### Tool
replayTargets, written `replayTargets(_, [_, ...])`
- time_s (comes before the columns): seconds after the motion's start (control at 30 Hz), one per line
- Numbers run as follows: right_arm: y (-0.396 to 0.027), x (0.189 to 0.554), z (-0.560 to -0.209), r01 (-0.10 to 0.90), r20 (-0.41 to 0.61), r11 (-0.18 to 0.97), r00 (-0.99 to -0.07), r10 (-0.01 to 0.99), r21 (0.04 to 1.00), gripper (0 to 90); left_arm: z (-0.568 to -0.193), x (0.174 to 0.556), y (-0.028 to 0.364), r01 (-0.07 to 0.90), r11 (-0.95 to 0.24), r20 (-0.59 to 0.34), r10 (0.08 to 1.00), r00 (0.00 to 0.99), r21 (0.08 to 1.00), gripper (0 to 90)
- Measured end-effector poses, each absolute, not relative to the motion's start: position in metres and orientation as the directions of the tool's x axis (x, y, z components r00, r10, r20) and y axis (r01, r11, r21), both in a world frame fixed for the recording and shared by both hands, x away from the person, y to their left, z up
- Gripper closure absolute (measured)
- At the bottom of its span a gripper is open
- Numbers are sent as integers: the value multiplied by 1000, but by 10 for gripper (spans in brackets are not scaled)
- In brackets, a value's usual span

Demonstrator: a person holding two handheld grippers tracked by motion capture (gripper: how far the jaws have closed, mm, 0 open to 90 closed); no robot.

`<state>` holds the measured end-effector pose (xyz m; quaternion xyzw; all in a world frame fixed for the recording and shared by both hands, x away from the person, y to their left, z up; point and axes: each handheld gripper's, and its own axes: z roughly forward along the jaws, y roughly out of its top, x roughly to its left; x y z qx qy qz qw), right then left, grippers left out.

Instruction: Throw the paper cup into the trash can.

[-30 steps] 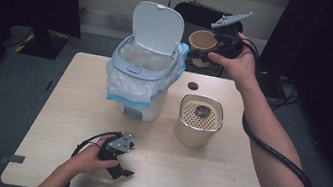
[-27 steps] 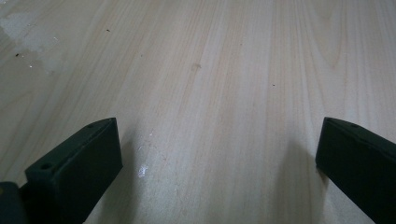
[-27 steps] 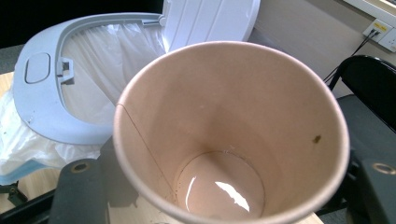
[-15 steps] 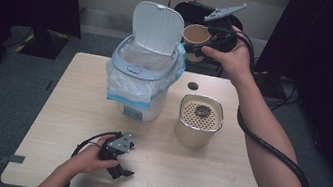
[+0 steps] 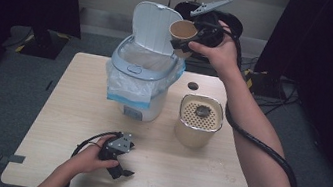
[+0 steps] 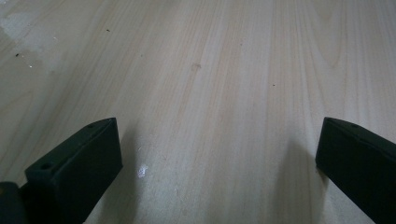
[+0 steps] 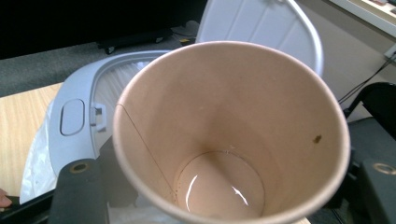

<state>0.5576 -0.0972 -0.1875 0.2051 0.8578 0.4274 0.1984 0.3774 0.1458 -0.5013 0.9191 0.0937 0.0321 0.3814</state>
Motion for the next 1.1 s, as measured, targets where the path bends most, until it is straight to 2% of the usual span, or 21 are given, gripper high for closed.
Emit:
replayTargets(0.73, [-52,566,-204,175,-138,547,-864,484,818,274,-501,377,146,146,-691,-11,196,980,708,0])
replayTargets(1.1, [-36,574,-224,194,-107,546,-876,471,815,271,-501,377,146,146,-691,-11,196,981,708,0])
